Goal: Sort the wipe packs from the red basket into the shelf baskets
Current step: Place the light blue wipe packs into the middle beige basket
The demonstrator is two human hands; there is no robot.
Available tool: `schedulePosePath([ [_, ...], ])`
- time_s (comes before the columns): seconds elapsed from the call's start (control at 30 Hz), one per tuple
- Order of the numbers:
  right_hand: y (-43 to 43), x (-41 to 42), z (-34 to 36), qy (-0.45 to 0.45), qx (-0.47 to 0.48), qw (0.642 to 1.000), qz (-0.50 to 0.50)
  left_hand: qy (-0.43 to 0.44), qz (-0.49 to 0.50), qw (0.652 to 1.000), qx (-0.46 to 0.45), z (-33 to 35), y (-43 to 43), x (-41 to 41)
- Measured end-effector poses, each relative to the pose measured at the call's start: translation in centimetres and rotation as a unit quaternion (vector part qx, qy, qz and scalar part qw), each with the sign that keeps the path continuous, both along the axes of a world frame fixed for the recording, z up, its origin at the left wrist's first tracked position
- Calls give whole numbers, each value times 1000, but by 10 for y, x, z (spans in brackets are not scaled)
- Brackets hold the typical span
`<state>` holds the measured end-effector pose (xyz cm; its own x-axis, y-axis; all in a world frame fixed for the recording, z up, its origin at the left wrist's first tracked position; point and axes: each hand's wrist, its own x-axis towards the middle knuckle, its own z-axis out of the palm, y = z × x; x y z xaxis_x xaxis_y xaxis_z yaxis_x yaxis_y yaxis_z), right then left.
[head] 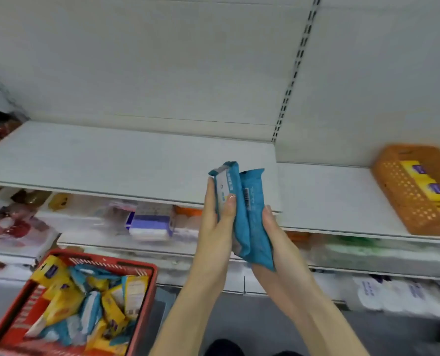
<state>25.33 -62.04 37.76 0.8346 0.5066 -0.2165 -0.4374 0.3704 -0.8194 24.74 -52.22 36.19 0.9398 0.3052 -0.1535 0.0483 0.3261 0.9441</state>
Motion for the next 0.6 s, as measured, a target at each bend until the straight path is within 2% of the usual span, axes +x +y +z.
schedulePosePath([
  [0.2,-137,25,4,-3,17,996,-92,58,-66,995,51,10,-115,40],
  [0.37,-263,49,-3,-22,-68,974,-214,59,-126,990,16,10,-230,68],
  [0.6,-429,66,-8,-30,-156,920,-359,80,-182,980,10,2,-366,102],
])
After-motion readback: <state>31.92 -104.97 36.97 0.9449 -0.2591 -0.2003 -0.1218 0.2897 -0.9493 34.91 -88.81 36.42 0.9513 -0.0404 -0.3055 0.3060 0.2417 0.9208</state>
